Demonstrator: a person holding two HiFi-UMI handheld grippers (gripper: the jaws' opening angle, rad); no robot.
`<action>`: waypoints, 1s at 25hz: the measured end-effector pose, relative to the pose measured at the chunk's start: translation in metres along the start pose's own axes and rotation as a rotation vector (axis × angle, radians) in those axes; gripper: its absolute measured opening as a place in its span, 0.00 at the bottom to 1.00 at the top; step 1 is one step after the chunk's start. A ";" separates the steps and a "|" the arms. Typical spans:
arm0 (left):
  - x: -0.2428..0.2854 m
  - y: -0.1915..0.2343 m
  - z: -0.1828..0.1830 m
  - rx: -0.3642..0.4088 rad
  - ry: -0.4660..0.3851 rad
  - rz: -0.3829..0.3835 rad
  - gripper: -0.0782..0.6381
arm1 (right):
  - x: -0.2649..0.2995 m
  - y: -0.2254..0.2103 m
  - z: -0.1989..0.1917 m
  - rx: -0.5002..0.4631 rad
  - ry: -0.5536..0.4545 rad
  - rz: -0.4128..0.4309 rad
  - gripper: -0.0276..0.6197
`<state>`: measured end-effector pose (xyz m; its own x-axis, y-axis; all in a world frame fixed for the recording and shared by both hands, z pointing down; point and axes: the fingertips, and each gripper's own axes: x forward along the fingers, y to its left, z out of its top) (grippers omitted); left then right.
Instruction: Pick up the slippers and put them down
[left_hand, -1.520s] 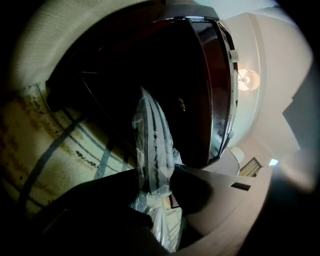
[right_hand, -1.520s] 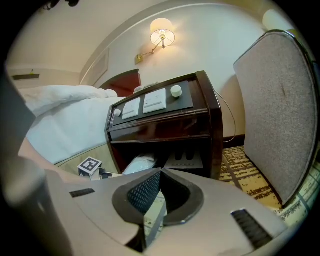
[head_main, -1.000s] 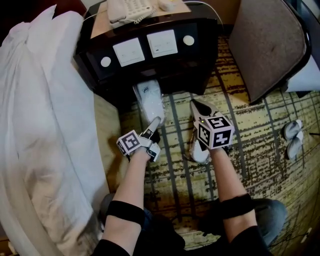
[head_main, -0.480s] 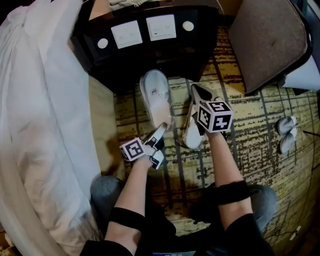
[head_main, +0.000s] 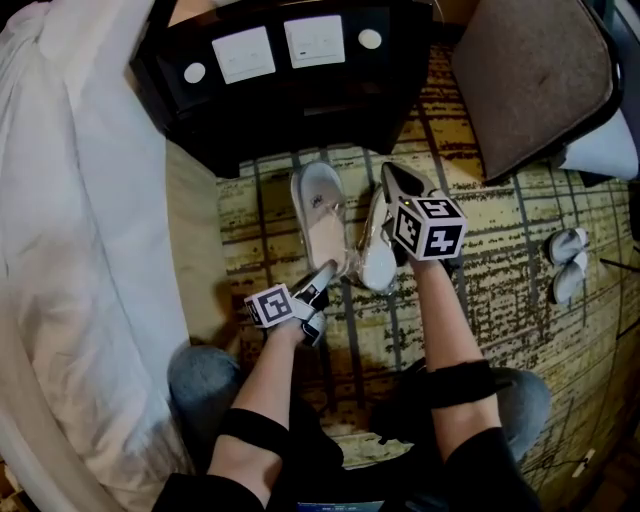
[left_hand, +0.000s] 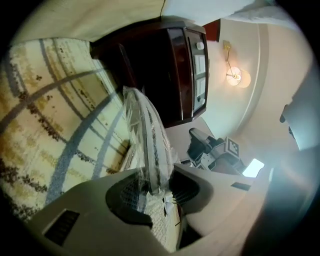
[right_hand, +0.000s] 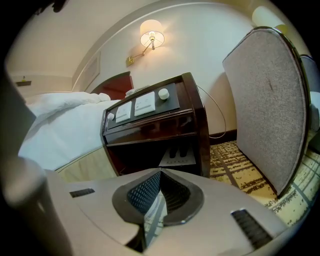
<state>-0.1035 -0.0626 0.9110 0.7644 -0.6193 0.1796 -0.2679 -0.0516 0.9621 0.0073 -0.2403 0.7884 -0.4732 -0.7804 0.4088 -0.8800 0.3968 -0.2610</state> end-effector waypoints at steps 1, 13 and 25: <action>0.000 0.005 -0.002 -0.005 0.004 0.016 0.25 | -0.001 -0.001 -0.001 0.000 0.001 -0.002 0.05; -0.001 0.061 0.001 -0.093 0.015 0.115 0.25 | -0.004 -0.006 -0.013 0.000 0.020 -0.015 0.05; -0.012 0.103 -0.006 -0.103 0.052 0.358 0.86 | 0.001 0.001 -0.017 -0.001 0.024 -0.002 0.05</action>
<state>-0.1366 -0.0557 1.0089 0.6624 -0.5429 0.5163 -0.4654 0.2418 0.8514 0.0049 -0.2321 0.8037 -0.4726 -0.7693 0.4299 -0.8808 0.3962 -0.2592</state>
